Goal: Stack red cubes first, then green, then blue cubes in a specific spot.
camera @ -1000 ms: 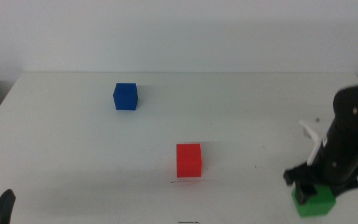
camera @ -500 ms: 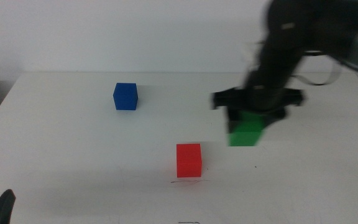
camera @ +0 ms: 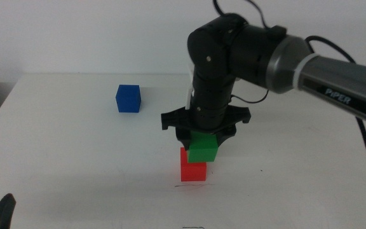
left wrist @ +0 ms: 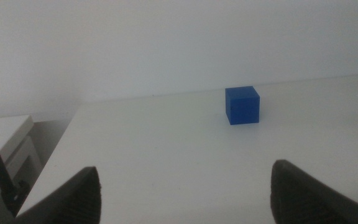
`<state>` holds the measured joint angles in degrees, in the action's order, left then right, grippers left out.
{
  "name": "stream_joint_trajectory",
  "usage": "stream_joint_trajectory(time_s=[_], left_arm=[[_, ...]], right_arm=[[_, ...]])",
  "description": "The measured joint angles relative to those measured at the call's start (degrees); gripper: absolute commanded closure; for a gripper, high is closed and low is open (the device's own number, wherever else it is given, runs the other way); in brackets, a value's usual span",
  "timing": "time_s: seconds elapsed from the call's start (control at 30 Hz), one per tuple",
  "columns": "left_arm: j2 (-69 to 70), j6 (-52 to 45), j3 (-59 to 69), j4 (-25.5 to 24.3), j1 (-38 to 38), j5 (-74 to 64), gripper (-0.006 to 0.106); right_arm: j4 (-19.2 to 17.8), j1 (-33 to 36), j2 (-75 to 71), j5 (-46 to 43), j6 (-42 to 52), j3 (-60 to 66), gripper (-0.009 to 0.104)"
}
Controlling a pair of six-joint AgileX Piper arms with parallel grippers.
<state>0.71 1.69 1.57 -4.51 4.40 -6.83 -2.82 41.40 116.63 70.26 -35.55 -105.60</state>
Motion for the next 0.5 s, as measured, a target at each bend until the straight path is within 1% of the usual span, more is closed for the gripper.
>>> stream_joint_trajectory(time_s=[0.37, 0.5], left_arm=[[0.0, 0.0, 0.0, 0.0, 0.0, 0.0, 0.007], [0.0, 0.0, 0.0, 0.0, 0.0, 0.0, 0.007]], right_arm=[[0.6, 0.7, 1.6, -0.1, -0.1, -0.4, 0.096], [1.8, 0.7, 2.0, -0.3, 0.7, -0.4, 0.096]])
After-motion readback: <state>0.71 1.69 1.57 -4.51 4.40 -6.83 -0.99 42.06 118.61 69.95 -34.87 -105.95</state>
